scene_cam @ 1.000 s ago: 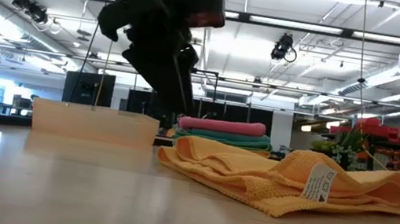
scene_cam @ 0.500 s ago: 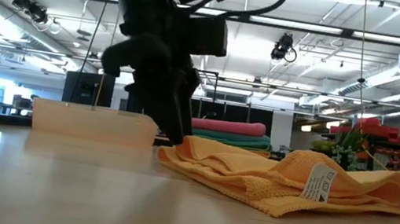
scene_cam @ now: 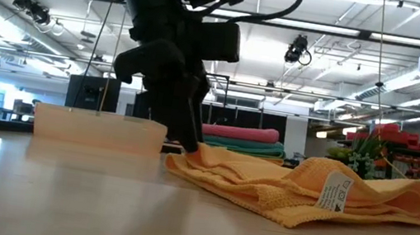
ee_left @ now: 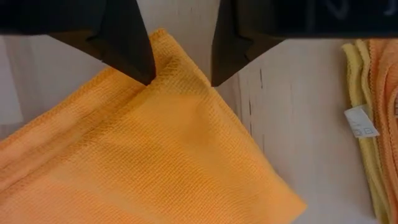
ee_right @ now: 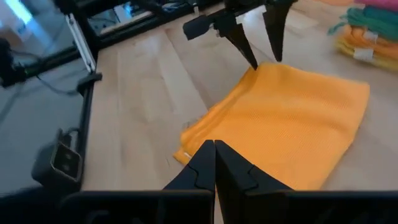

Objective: Fold microfiber towels
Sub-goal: Fold the orange towel

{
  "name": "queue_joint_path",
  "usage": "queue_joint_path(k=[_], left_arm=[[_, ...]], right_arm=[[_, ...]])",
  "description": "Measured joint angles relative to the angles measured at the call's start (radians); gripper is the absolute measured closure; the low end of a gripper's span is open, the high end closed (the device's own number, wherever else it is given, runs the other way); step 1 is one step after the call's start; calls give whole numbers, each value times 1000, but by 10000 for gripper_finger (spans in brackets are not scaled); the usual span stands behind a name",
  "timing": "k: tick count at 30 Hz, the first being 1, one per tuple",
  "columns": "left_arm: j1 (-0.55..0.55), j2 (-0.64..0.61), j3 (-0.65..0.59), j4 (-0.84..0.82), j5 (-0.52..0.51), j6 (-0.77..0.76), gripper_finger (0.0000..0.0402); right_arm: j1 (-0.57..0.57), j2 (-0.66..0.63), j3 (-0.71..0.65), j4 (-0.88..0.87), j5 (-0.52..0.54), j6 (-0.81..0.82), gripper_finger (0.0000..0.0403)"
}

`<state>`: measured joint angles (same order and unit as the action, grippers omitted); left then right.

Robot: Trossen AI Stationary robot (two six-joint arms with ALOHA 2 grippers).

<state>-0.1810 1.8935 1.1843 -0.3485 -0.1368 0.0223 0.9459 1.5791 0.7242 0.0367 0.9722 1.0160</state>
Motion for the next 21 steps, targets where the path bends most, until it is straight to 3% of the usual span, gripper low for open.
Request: queue_joint_path(k=[3,7,11,16,21], left_arm=[[-1,0,0,1,0,2,270],[-2,0,0,1,0,15,327],[-2,0,0,2,0,16,385],[-2,0,0,1,0,15,383],[-2,0,0,1,0,16,387]], right_arm=[[-9,48,0,68,-9,45,392],[-68,164,18,209,-91,-88,369],[-141,263,134,197,-179,-252,320],[-207,328,296,18,-255,-294,235],[-219,393,403,-95,-224,-278,179]])
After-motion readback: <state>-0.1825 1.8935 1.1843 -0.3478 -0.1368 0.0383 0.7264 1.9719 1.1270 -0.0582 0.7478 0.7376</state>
